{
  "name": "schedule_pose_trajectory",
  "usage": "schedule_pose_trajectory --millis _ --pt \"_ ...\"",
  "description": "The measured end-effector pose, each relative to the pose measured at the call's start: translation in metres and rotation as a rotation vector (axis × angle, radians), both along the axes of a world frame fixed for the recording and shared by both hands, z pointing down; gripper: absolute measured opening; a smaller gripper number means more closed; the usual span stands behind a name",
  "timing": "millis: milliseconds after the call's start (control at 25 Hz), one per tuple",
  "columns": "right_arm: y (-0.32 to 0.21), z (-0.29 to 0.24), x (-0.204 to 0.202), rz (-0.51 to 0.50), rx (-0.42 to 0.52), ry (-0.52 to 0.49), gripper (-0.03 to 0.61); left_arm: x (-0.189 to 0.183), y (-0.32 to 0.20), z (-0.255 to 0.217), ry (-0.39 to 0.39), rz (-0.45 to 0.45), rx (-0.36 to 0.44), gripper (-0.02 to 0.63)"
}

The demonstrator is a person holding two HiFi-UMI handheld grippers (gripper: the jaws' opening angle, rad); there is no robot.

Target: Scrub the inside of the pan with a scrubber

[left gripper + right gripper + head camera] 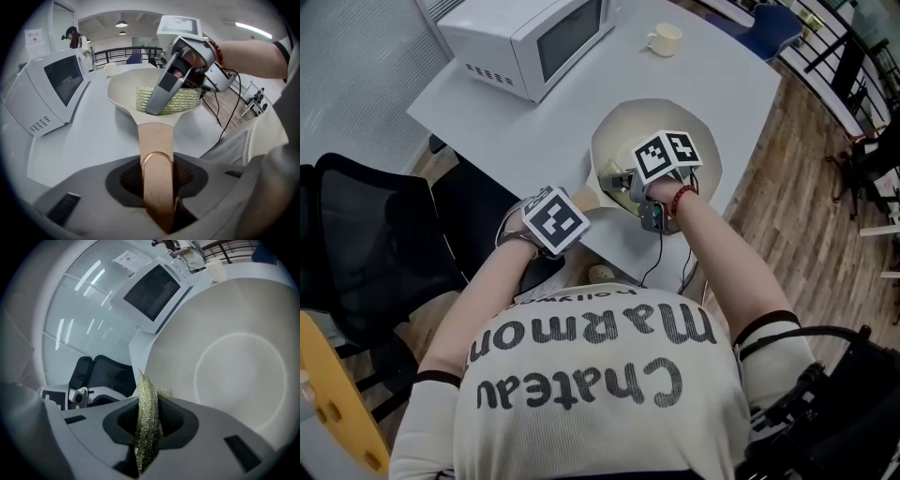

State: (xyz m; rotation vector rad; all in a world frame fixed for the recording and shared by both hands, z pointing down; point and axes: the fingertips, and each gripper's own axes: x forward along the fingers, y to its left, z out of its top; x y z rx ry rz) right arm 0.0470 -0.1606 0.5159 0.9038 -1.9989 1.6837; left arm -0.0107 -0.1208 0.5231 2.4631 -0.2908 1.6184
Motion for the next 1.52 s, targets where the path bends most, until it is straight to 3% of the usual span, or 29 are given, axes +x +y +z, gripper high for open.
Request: schedule_pose_trajectory --millis 120,280,520,640,840,960,1040,1360,1520 --pt "0.01 0.003 0.004 -0.058 0.007 0.033 0.055 0.001 -0.001 0.004 0.018 -0.009 -0.022 0.138" --pt "0.019 0.004 0.009 -0.115 0.027 0.041 0.055 0.006 -0.015 0.001 0.048 -0.012 0.041 0.138" --pt "0.024 0.008 0.017 -0.131 0.022 0.121 0.055 0.007 -0.013 0.002 0.055 -0.015 0.032 0.138" --pt "0.026 0.015 0.027 -0.204 0.041 0.241 0.055 0.007 -0.011 0.005 0.057 -0.036 -0.01 0.137" --pt "0.035 0.03 0.047 -0.355 0.038 0.462 0.055 0.009 -0.026 0.001 0.082 -0.035 0.053 0.137" --pt "0.039 0.04 0.065 -0.44 0.026 0.596 0.055 0.003 -0.011 0.008 0.053 -0.04 -0.032 0.137" --pt "0.041 0.047 0.081 -0.477 0.02 0.678 0.055 0.004 -0.013 0.007 0.058 -0.037 -0.02 0.138" --pt "0.038 0.055 0.132 -0.526 0.037 0.914 0.055 0.002 -0.008 0.006 0.039 -0.035 -0.048 0.138" --pt "0.031 0.061 0.151 -0.554 0.095 1.001 0.055 0.003 -0.002 0.005 0.038 -0.028 -0.04 0.138"
